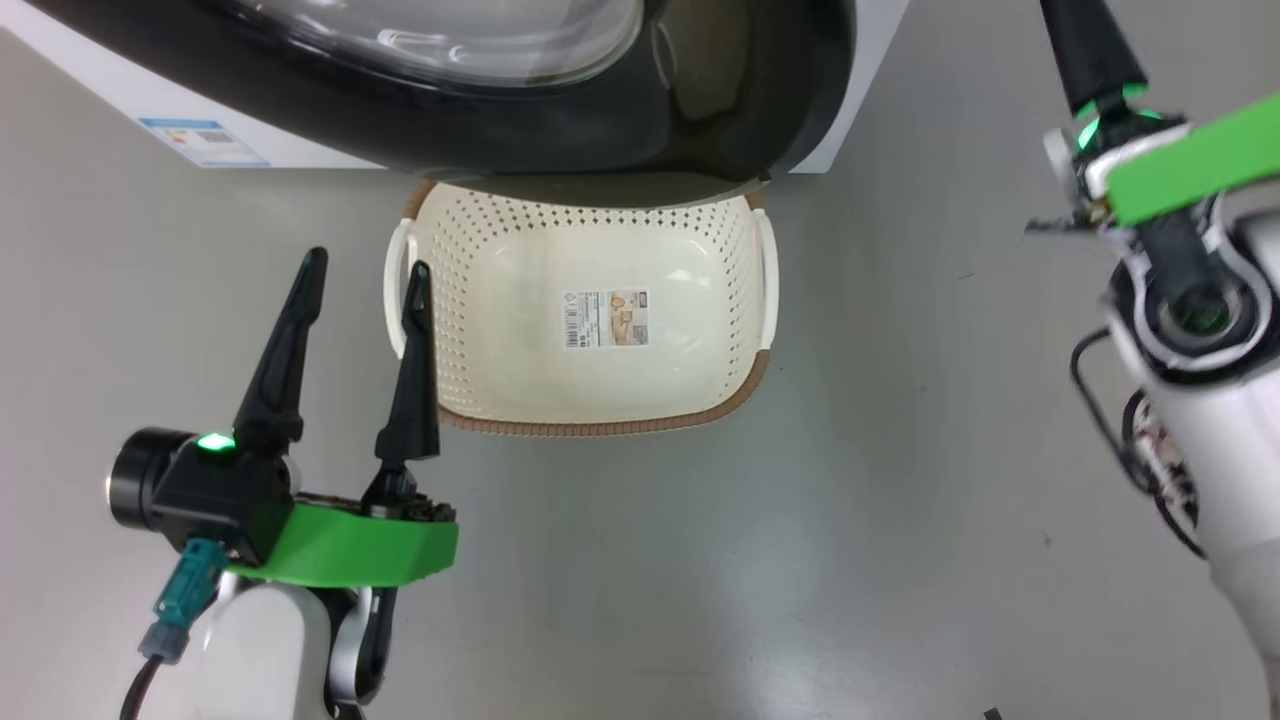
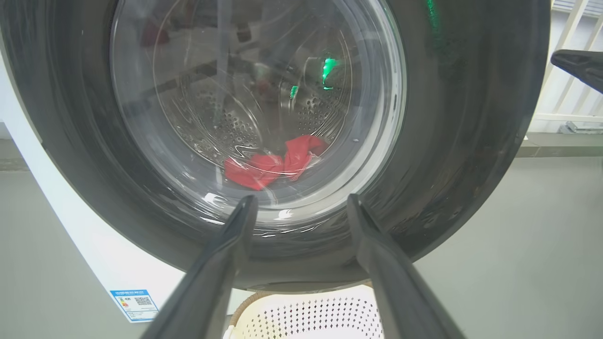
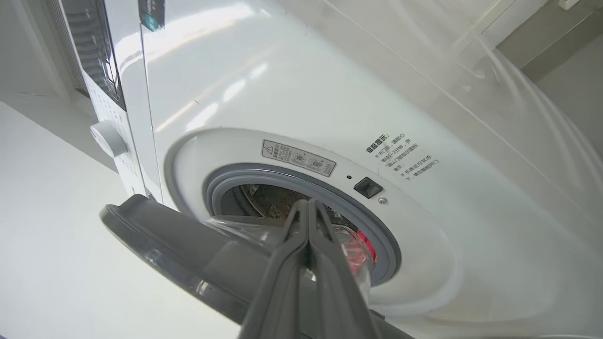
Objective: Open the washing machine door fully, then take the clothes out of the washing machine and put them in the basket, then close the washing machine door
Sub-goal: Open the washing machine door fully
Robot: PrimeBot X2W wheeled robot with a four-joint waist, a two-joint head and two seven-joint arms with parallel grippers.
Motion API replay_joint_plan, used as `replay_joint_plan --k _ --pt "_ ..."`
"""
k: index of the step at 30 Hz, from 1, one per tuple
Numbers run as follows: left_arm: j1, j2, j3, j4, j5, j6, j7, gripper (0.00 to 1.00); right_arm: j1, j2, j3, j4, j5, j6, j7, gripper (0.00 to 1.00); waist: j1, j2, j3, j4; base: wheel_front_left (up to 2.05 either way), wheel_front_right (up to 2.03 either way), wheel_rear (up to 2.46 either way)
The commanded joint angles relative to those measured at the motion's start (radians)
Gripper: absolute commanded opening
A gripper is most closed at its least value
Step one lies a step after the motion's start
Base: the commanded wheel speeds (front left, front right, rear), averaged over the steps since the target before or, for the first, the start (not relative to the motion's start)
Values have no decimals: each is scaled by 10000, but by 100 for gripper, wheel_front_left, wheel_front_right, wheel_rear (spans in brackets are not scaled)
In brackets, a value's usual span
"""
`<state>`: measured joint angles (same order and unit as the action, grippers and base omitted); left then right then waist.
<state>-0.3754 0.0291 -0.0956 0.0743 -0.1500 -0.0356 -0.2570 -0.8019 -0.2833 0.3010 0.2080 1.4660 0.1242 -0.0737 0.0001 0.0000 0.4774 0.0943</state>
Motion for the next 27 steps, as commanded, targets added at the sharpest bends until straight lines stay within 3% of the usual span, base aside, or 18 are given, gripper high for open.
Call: replay_joint_plan --k 1,9,12,17,27 --pt "-128 212 239 -232 -91 65 -48 100 -259 15 44 -65 700 65 558 0 -1 0 82 105 0 0 0" --pt "-253 212 26 -224 -203 132 -48 100 -1306 202 -540 883 3278 65 3800 0 -1 0 226 351 0 0 0" --pt "-286 212 -87 -213 -249 171 -48 100 -1656 329 -766 1297 3729 65 5003 0 -1 0 293 402 0 0 0" --pt "-347 212 -246 -167 -288 202 -48 100 -2133 547 -887 1947 3851 65 6517 0 -1 0 348 500 0 0 0" --pt "-364 212 -349 -22 -414 289 -48 100 -2293 786 -962 2069 2993 65 7950 0 -1 0 163 723 0 0 0"
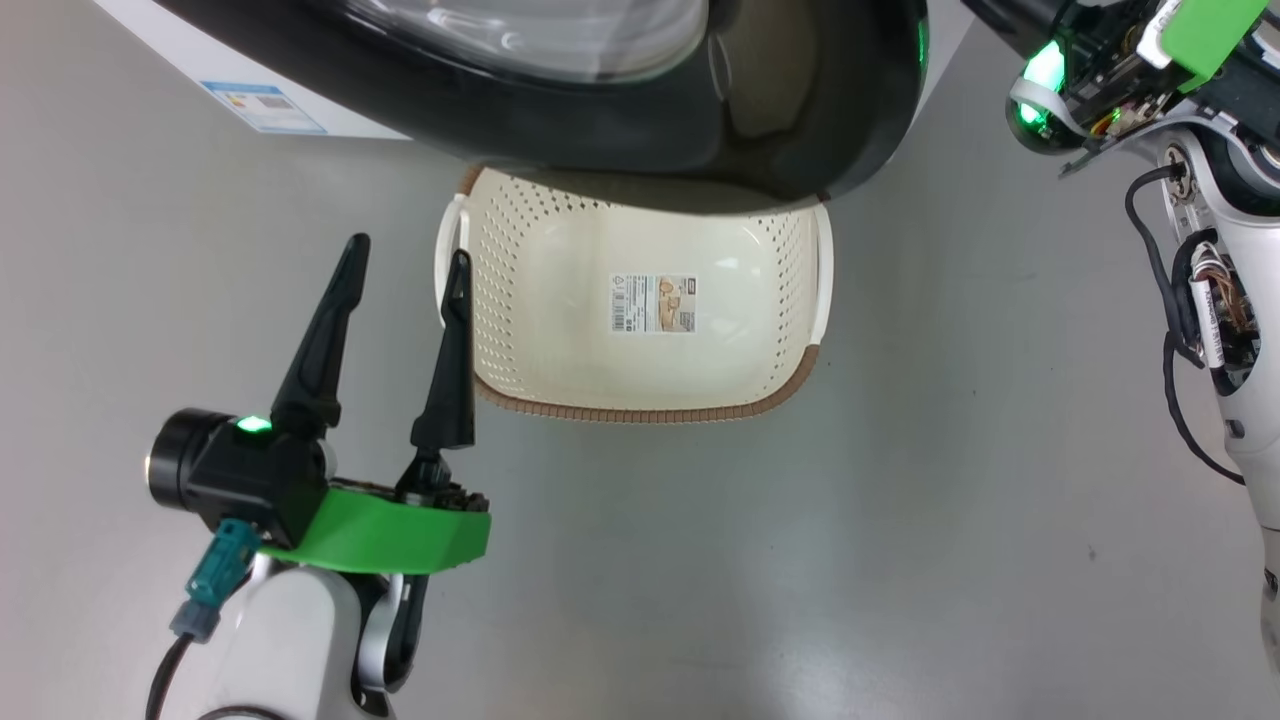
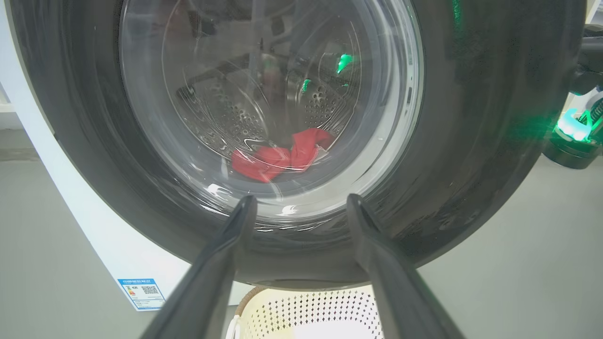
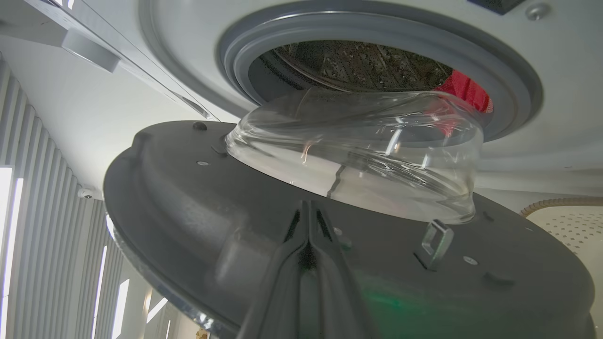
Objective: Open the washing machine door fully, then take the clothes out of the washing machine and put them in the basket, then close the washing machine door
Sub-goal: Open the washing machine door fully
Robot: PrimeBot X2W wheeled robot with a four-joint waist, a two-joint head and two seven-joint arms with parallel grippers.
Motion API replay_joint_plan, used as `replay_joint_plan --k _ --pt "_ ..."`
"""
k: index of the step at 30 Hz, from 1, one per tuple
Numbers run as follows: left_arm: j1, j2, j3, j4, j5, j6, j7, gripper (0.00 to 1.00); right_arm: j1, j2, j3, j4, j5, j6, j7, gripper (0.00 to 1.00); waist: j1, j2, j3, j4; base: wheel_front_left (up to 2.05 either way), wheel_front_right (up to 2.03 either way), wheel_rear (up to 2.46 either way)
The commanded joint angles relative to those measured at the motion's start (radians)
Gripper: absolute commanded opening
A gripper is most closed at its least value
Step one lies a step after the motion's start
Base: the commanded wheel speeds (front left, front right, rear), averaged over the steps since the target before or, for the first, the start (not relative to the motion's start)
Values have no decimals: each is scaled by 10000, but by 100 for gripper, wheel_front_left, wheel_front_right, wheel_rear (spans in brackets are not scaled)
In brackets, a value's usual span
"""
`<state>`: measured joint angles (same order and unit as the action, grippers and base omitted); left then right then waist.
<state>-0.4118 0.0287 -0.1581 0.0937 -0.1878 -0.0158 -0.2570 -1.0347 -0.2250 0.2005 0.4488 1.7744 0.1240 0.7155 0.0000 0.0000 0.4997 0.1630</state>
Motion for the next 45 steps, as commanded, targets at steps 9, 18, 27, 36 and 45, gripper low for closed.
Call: replay_joint_plan --k 9,18,27,36,45 --pt "182 215 234 -115 -166 190 -48 100 687 513 207 -459 -735 67 814 0 0 0 -750 229 0 0 0" --pt "536 215 262 57 -220 274 -48 100 1455 951 372 -247 -992 67 1355 0 0 0 -1597 542 0 0 0" --pt "1039 215 248 267 -249 334 -48 100 2436 1203 460 -242 -1211 67 1562 0 0 0 -2589 1035 0 0 0" --pt "1678 215 292 511 -93 251 -48 100 3568 1463 449 5 -1290 67 1606 0 0 0 -3806 1890 0 0 0" --pt "2004 215 223 749 -54 150 -48 100 4247 1617 581 284 -1554 67 1361 0 0 0 -4484 2679 0 0 0"
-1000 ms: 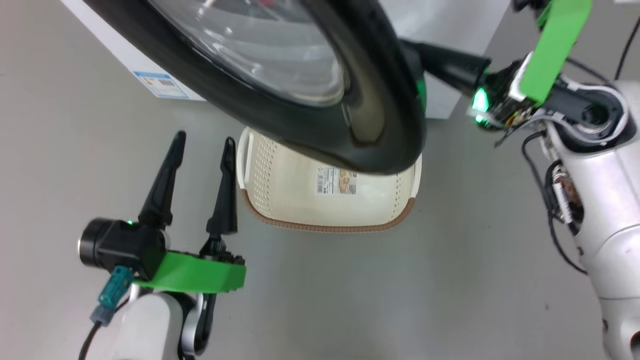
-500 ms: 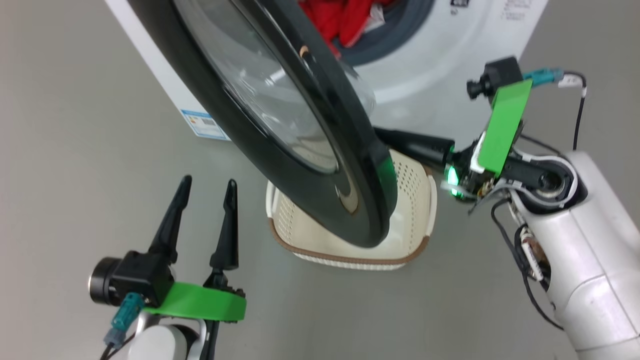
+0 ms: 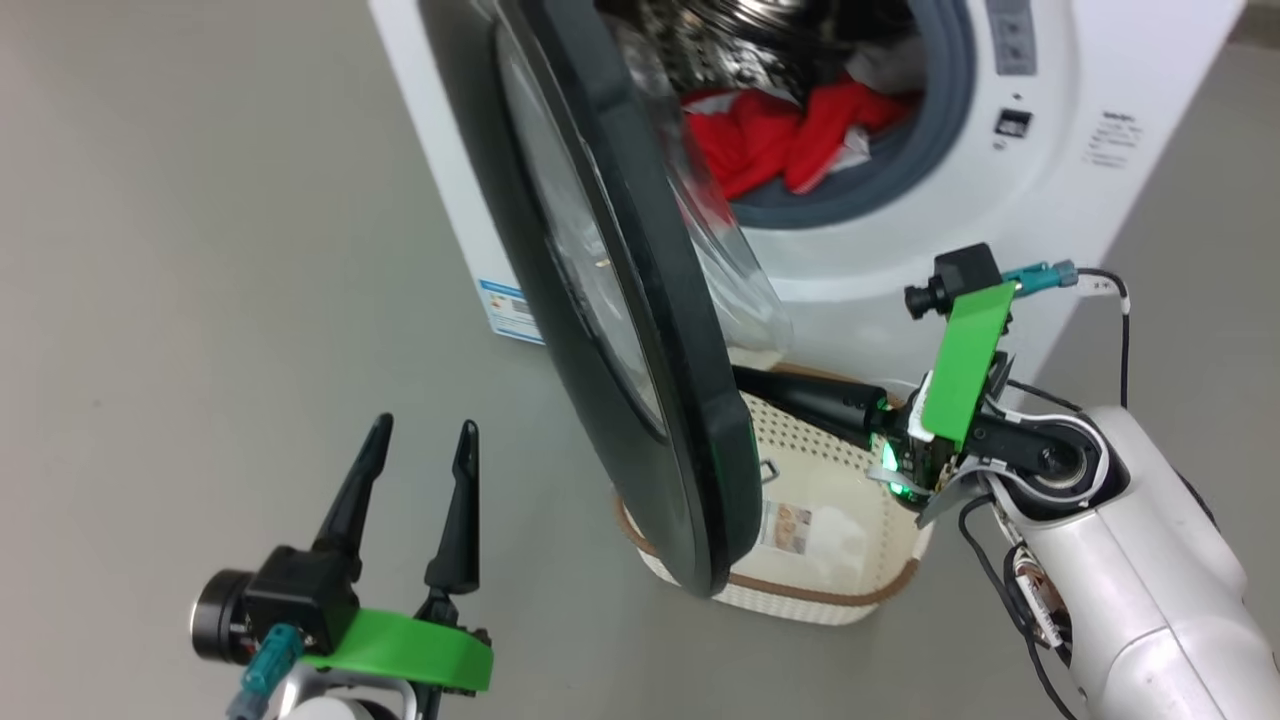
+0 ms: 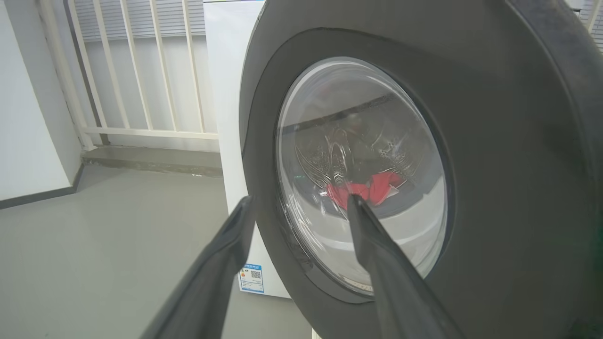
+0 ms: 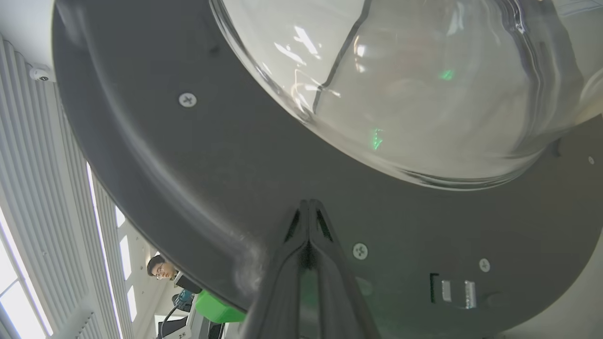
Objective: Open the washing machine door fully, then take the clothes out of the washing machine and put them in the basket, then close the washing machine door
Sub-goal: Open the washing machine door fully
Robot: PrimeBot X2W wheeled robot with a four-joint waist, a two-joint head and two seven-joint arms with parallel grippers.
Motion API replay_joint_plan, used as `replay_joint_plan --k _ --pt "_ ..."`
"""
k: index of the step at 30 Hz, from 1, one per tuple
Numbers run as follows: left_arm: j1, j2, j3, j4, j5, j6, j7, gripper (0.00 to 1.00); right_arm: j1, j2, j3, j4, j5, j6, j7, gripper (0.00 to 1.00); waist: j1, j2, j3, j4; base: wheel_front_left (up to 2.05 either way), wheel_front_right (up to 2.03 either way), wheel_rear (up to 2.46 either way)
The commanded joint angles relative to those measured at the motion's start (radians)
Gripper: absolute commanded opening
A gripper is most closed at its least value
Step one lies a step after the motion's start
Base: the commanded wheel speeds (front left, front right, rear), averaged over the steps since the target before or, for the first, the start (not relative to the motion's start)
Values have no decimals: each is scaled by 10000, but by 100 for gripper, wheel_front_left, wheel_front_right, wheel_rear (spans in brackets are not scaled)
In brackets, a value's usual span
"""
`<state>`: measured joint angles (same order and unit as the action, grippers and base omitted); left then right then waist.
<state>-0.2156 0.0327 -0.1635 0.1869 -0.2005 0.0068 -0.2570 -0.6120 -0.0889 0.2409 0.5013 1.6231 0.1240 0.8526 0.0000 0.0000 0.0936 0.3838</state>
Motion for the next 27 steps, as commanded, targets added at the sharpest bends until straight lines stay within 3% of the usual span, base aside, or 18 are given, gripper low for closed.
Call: replay_joint_plan --k 1,10,27 --pt "60 175 268 -164 75 -85 -48 100 70 271 183 -193 -23 67 -29 0 0 0 -473 569 0 0 0" --pt "168 175 219 -3 74 -152 -48 100 217 366 386 20 181 67 -189 0 0 0 -714 1386 0 0 0" --pt "407 175 666 -377 -25 33 -48 100 -474 385 1750 252 831 67 -652 0 0 0 -471 1615 0 0 0"
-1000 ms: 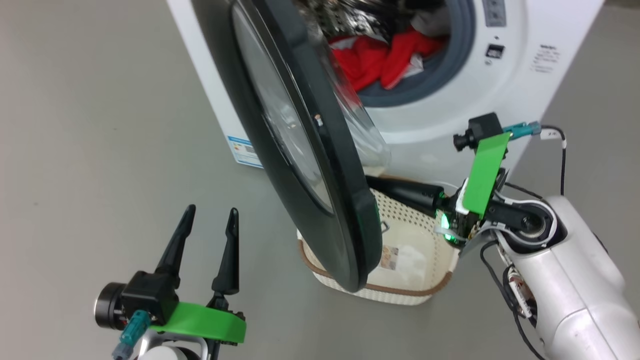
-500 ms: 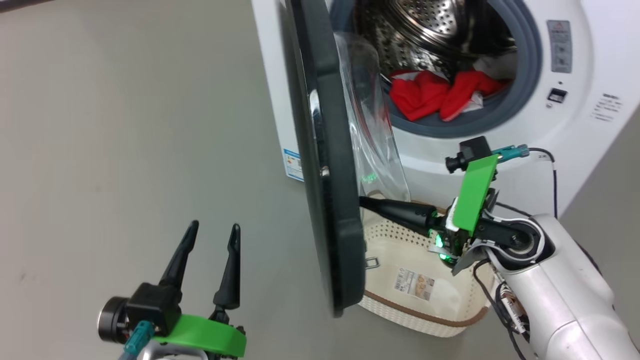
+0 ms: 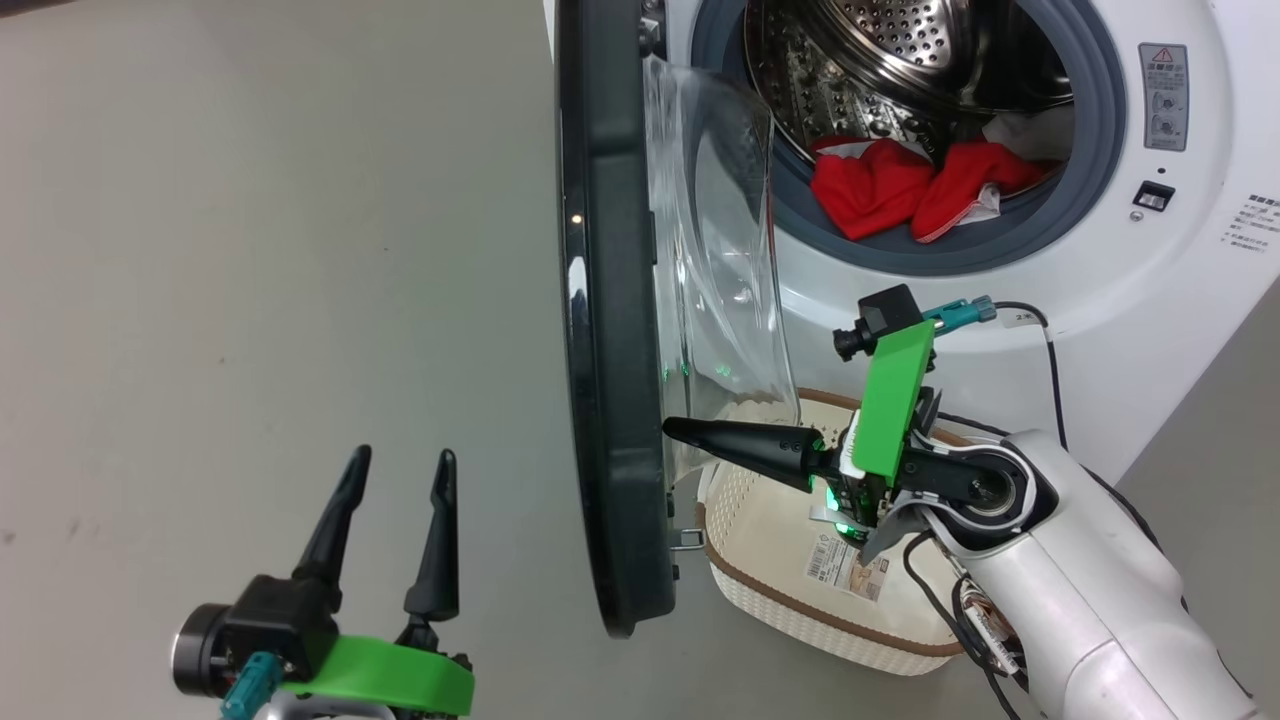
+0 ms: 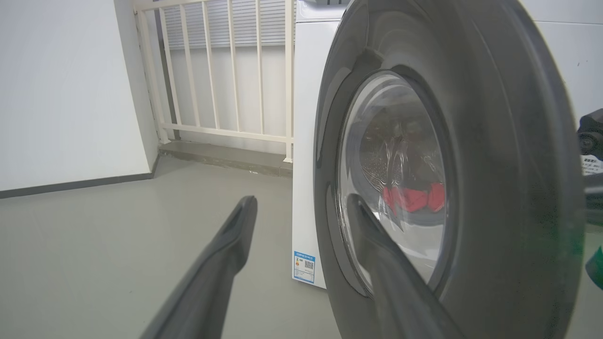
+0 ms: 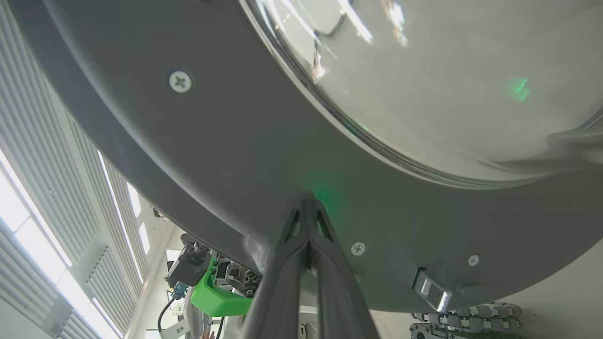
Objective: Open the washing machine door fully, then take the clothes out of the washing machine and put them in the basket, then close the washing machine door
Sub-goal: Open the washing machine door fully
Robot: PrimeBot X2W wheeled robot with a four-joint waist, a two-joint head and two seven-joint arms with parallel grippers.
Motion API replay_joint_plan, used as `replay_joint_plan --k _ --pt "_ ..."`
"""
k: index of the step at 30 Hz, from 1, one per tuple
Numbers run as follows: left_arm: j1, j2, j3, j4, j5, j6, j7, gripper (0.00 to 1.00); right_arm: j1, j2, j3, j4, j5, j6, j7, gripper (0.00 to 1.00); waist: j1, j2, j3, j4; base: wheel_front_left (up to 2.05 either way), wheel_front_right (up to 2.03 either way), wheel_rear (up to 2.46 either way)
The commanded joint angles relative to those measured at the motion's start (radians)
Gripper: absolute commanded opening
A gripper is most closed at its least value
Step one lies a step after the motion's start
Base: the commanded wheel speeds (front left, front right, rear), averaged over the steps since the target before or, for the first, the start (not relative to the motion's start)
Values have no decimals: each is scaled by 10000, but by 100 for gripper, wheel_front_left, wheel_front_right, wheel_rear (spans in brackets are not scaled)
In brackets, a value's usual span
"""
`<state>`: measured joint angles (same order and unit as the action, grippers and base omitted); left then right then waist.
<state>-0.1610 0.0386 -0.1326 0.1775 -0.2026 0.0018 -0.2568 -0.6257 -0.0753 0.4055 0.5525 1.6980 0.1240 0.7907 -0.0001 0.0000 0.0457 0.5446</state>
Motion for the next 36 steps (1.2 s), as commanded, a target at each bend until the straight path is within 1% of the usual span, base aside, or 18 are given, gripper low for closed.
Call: replay_joint_plan --k 1,6,11,18,19,20,21,22,23,24,26,28,30,31,32,36 --pt "-117 116 384 -317 -20 112 -49 100 -381 249 170 -231 128 67 -69 0 1 0 22 17 0 0 0" --pt "-3 116 437 -312 -210 178 -49 100 -534 249 508 -74 320 67 -118 0 1 0 81 38 0 0 0" --pt "-5 116 401 -227 -314 198 -49 100 -622 249 619 141 324 67 -322 0 1 0 82 28 0 0 0" --pt "-29 116 391 -98 -268 153 -49 100 -445 238 421 -150 -357 67 -1047 0 1 0 -11 -34 0 0 0" --pt "-23 116 400 -86 -259 140 -49 100 -374 195 393 -221 -535 67 -1207 5 1 0 -29 -44 0 0 0" --pt "-18 116 411 -77 -254 130 -49 100 -302 144 393 -322 -711 67 -1337 20 1 0 -39 -52 0 0 0" --pt "-15 116 420 -68 -253 124 -49 100 -222 76 398 -440 -888 67 -1475 38 1 0 -53 -61 0 0 0" --pt "-12 116 426 -58 -252 118 -49 100 -147 -10 405 -581 -1090 67 -1656 50 1 0 -64 -70 0 0 0" --pt "-11 116 428 -46 -253 113 -49 100 -62 -98 411 -702 -1276 67 -1853 76 1 0 -76 -78 0 0 0" --pt "-13 116 427 -35 -254 107 -49 100 12 -212 441 -868 -1504 67 -2077 84 1 0 -87 -87 0 0 0" --pt "-19 116 422 -18 -254 94 -49 100 175 -487 537 -1146 -2011 67 -2645 95 1 0 -111 -101 0 0 0" --pt "-18 116 425 -8 -250 84 -49 100 322 -794 671 -1385 -2597 67 -3386 98 1 0 -135 -117 0 0 0" --pt "-3 116 425 22 -242 72 -49 100 428 -1171 1028 -1517 -3479 67 -4365 99 1 0 -162 -130 0 0 0" --pt "5 116 426 42 -237 66 -49 100 481 -1351 1241 -1507 -3923 67 -4897 98 1 0 -183 -139 0 0 0" --pt "11 116 422 48 -232 44 -49 100 526 -1495 1412 -1442 -4331 67 -5502 100 1 0 -209 -150 0 0 0" --pt "78 116 401 -35 -185 -52 -49 100 653 -1839 2127 -1065 -5493 67 -7677 100 1 0 -330 -195 0 0 0"
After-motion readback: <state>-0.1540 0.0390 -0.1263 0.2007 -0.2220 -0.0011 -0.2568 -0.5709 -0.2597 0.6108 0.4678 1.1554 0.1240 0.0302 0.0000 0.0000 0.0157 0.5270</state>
